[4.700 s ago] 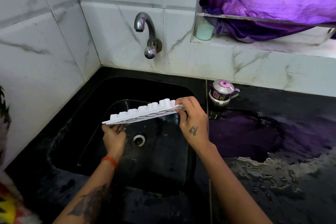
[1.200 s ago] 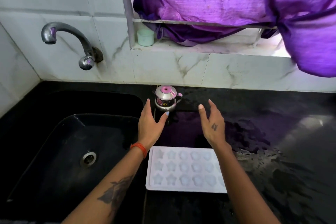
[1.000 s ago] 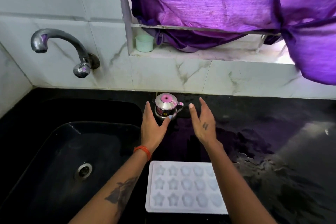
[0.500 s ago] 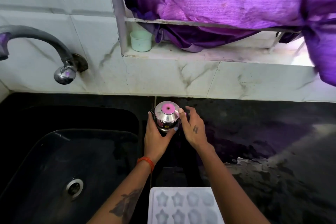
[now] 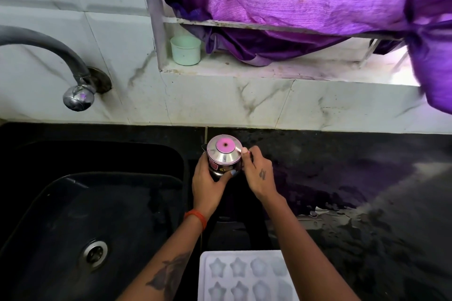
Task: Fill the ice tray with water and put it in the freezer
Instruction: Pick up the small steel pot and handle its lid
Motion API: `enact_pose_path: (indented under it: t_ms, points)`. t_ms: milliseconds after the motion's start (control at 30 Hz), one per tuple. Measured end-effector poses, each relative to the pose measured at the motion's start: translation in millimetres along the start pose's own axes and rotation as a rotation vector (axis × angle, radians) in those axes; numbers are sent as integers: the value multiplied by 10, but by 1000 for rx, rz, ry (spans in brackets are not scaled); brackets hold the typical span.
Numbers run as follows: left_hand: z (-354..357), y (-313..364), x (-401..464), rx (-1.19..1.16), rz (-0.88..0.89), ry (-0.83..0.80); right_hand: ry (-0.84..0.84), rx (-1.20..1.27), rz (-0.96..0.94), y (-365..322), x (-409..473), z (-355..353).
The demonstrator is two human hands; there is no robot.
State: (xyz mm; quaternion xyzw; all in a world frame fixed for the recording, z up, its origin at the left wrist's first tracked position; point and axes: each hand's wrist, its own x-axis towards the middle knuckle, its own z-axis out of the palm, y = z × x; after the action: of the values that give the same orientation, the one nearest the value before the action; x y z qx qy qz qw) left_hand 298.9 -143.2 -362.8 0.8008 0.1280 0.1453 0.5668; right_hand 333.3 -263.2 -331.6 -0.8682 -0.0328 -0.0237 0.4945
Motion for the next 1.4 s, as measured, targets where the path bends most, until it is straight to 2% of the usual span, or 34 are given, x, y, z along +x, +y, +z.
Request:
enact_pose_path:
  t_ms: [200, 400, 733, 967, 1400]
  points:
    - [-56, 29, -118, 5, 12, -37, 22, 3, 3, 21, -168, -67]
    - [-170, 187, -356, -19, 62, -52, 115, 76, -5, -4, -428, -195]
    - [-337, 475, -998, -94, 100, -68, 205, 133, -45, -192, -1052, -568]
    - [-340, 531, -1503, -103, 47, -31, 164, 178, -32, -184, -1508, -810]
    - [-81, 593, -2290, -258, -80, 12, 59, 111, -54, -23, -1984, -1205]
